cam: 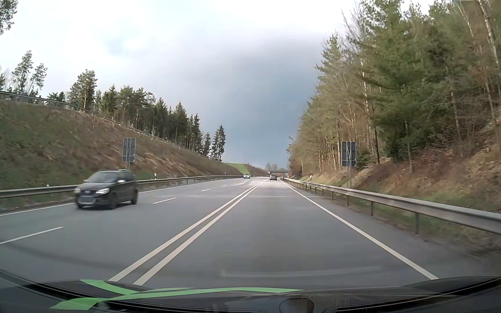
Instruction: Follow the waypoints while adhering to traffic rules and regulations
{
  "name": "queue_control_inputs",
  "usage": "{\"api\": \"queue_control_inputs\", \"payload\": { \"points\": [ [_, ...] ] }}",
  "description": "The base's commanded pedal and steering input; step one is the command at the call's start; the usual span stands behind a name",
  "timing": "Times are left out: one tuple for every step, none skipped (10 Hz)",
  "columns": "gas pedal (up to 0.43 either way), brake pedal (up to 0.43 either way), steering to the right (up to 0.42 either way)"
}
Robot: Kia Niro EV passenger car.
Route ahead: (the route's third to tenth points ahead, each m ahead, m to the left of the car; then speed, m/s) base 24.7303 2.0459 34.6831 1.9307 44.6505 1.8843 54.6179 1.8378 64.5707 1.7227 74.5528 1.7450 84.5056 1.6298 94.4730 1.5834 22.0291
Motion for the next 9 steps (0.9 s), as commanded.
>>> {"api": "queue_control_inputs", "payload": {
  "points": [
    [0.169, 0.000, 0.000],
    [0.169, 0.000, 0.000],
    [0.169, 0.000, 0.000],
    [0.169, 0.000, 0.000],
    [0.177, 0.000, 0.000],
    [0.228, 0.000, 0.000],
    [0.248, 0.000, 0.000],
    [0.260, 0.000, 0.000],
    [0.260, 0.000, 0.000]
  ]
}}
